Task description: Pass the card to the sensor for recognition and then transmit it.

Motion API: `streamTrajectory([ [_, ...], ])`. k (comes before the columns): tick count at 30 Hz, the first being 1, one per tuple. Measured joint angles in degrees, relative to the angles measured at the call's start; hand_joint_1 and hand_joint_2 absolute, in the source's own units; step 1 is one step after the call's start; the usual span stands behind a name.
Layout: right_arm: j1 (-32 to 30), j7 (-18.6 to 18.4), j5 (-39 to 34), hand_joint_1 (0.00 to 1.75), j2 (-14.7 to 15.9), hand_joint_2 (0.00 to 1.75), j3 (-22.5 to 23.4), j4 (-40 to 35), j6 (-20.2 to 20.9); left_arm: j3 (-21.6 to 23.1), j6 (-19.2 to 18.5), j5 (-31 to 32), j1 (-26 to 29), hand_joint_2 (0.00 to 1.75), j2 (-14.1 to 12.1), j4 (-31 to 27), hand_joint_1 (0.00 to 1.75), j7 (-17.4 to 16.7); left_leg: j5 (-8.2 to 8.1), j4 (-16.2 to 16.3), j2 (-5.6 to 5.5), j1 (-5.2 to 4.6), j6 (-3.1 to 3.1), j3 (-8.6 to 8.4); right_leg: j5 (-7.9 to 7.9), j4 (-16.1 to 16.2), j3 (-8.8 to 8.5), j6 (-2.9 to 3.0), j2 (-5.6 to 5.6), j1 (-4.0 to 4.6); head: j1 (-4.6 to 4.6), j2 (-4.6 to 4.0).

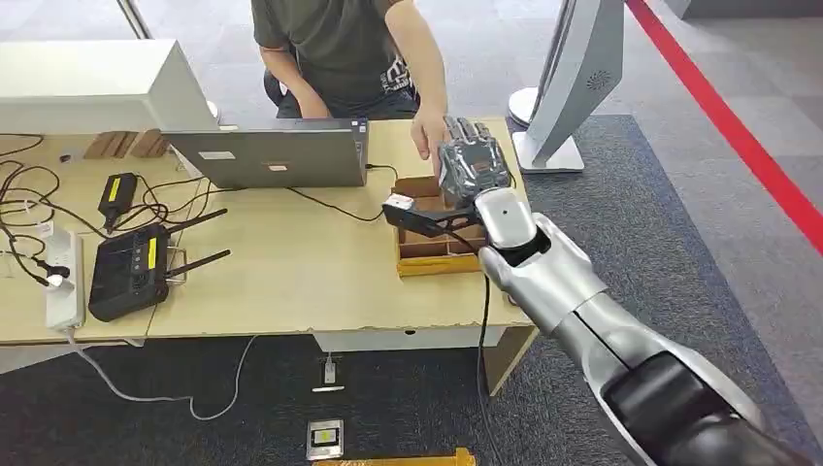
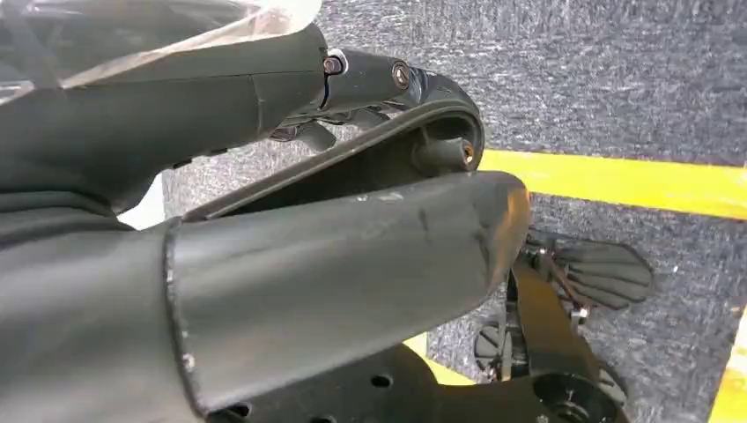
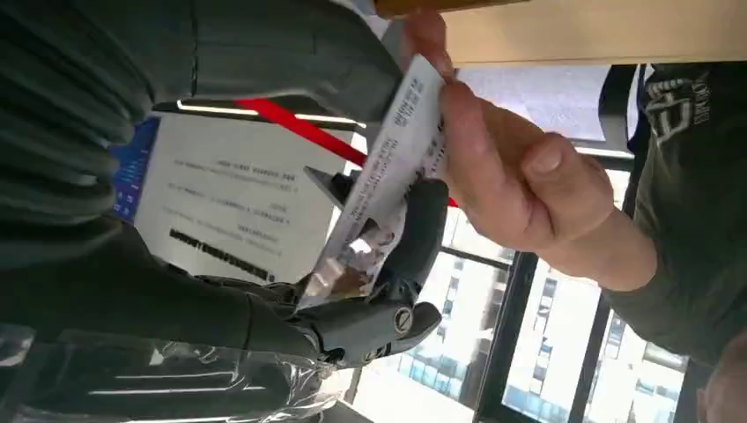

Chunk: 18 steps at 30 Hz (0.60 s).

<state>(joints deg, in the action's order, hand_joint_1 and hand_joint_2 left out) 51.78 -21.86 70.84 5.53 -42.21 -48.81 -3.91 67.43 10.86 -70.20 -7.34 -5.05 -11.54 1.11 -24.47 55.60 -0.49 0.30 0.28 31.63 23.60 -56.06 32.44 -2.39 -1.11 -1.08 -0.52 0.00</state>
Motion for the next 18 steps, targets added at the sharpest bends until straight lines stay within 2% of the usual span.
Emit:
streamTrajectory([
  [13,-0.57,-1.36,0.37,0.0,3.26,0.0,0.11,-2.6,1.6,0.11,-1.16,0.96,0.03,0.0,-0.11,0.0,0.0,0.83,-0.01,0.0,0.02,-0.01,-0.01,0.0,0.0,0.0,0.02,0.0,0.01,0.02,0.02,0.0],
  [18,-2.12,-1.38,-2.42,0.0,5.09,0.0,1.62,-6.03,-1.39,0.11,-1.33,0.7,0.1,0.0,-0.11,0.0,0.0,1.05,-0.01,0.01,0.02,-0.01,0.0,-0.01,0.0,0.02,0.02,0.0,0.02,0.02,0.0,0.0],
])
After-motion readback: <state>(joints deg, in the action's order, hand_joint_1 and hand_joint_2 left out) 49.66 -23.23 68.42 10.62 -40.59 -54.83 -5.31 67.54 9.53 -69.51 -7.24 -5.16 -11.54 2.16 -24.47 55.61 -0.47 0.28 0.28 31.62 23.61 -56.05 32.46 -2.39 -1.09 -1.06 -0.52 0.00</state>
